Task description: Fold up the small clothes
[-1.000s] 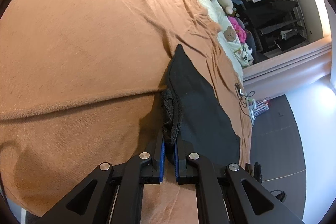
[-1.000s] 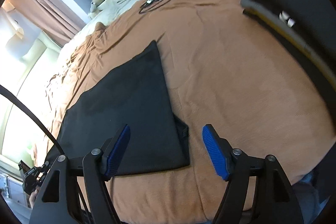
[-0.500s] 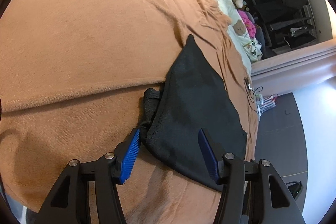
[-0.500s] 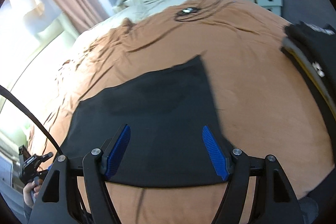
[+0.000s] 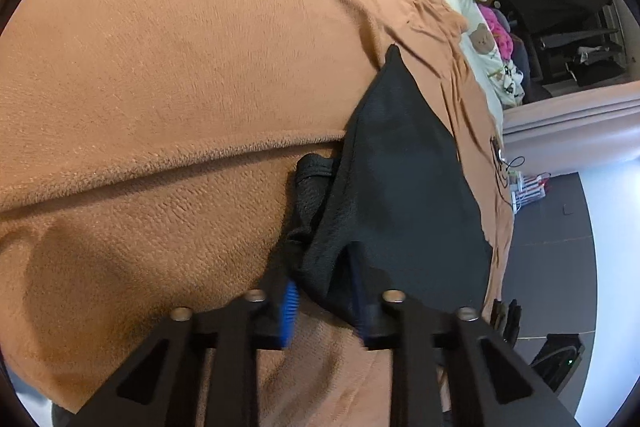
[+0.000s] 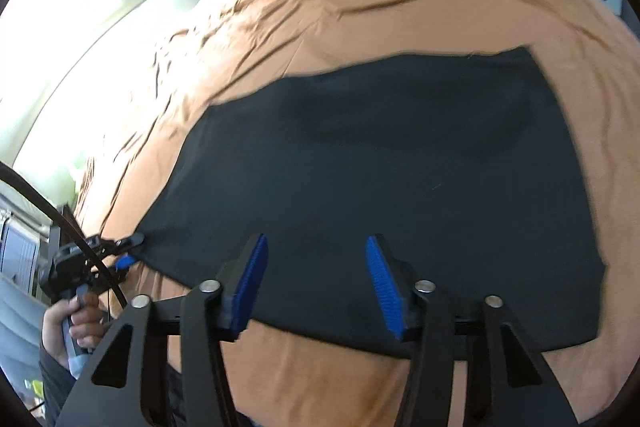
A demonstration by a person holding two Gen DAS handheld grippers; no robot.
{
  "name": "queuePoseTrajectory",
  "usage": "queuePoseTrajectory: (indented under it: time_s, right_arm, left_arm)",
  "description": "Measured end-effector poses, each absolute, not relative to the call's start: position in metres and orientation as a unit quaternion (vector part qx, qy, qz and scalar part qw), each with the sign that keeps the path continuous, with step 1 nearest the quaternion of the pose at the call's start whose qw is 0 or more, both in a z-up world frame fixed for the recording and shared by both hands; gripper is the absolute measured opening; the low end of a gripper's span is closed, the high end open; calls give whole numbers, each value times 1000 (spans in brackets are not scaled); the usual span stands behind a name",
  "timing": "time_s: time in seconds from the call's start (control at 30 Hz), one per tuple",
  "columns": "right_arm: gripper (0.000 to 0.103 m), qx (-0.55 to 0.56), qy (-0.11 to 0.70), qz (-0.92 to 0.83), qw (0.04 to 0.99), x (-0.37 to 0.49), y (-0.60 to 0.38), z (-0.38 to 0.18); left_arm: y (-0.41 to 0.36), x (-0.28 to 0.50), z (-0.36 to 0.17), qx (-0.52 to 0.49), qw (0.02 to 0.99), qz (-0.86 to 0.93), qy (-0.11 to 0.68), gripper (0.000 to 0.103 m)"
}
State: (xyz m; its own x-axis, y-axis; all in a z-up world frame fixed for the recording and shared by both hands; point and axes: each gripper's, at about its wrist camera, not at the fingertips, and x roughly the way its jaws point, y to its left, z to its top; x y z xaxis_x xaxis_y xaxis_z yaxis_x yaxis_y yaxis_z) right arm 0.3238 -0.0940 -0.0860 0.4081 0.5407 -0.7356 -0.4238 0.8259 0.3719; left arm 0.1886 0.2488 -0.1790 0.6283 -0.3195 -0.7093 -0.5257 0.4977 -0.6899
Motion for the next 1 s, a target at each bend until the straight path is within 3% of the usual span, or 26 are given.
queuePoseTrajectory:
  time_s: [0.23, 1.0]
  right_arm:
    - [32, 33, 491, 311, 813, 344, -63, -111]
    - [31, 17, 514, 278, 811, 361, -32, -124]
  left_arm:
    - [248, 187, -177, -496, 757, 63, 420, 13]
    - [247, 185, -172, -499, 763, 40, 409, 13]
